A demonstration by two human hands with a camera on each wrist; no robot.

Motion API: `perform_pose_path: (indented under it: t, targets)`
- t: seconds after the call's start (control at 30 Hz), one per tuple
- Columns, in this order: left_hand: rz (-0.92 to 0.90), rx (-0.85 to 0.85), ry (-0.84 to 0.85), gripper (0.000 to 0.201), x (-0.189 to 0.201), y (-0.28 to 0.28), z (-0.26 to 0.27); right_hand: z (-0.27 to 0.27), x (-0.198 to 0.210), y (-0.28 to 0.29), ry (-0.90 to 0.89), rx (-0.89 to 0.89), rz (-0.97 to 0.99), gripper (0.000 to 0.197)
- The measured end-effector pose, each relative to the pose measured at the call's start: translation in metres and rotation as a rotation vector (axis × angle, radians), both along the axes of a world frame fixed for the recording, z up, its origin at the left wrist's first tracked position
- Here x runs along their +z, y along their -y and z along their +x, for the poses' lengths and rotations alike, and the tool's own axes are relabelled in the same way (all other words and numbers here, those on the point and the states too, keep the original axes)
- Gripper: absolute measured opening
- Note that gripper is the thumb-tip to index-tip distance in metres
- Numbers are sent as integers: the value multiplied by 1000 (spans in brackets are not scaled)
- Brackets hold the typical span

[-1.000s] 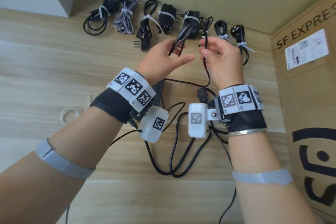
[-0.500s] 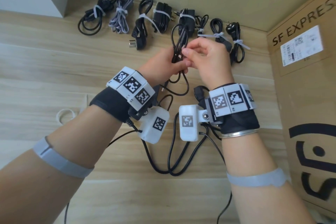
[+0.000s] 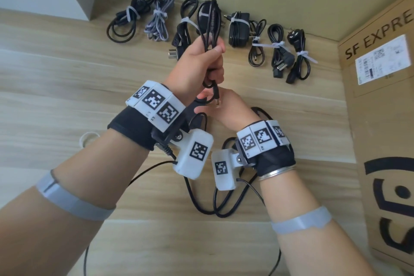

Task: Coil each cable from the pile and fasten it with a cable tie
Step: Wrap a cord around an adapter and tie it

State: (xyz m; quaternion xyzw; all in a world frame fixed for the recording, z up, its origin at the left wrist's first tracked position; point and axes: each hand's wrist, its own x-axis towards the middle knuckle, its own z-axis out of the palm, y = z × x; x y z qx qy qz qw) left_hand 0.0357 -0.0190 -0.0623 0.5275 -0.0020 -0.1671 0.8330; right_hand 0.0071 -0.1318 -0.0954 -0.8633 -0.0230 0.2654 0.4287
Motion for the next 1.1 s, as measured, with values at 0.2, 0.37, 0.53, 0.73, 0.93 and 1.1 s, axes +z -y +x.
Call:
perform_pose_path:
  t: [0.2,0.37,0.53,0.73,0.93,1.1]
  targets:
    - [-121,-44,23,4,10,-9,-3,-1,-7,-22,2,43,104,19]
    - [-102,-51,34,4,13,-20,-4,1,-23,-36,53,54,-123,9]
    - [60,4,11,11,11,-38,-2,7,-10,-42,128,118,-247,14]
    - [185,119,12,16,12,-55,1,6,-6,-27,163,-134,-208,18]
    - [490,156,-59,9,-4,-59,3,1,7,-2,85,-401,73,52]
    - [741,-67,-32,27,-15,-51,-1,-1,19,0,142,-559,395,36]
